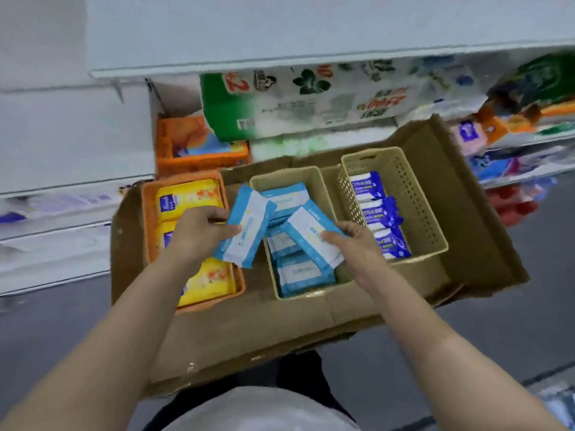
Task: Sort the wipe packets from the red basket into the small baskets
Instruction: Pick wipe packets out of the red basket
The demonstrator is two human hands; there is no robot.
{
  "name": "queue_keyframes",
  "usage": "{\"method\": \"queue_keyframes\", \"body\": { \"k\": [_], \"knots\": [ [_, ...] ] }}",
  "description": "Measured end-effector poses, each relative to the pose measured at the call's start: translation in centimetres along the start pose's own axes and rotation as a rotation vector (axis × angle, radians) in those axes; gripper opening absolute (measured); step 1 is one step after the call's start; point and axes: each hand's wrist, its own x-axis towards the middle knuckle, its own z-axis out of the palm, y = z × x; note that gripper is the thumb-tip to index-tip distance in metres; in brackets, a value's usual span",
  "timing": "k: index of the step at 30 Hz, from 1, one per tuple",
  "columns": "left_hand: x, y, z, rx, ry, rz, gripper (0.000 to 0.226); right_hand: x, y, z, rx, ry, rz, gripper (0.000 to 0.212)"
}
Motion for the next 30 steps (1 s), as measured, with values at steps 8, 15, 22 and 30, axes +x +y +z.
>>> {"method": "queue_keyframes", "body": {
  "k": [8, 15, 22, 30],
  "knots": [
    [1.0, -1.1, 3.4, -0.166, 0.118, -0.145, 0.02, 10.8, -4.0, 1.3, -0.584, -0.123, -0.263, 0.029],
    [2.3, -2.4, 2.7, -0.187, 0.18, -0.169, 0.027, 15.2, -6.2, 5.4, -0.78, -0.263, -0.282, 0.034],
    [2.6, -2.8, 3.3, -0.191, 0.14, -0.171, 0.02, 13.8, -3.3, 4.5, -1.192, -0.472, -0.257, 0.039],
    [3.5, -3.0, 2.2, -0.114, 0.186, -0.22, 0.027, 13.4, 0.1, 5.2, -1.162, -0.313, -0.37, 0.034]
  ]
}}
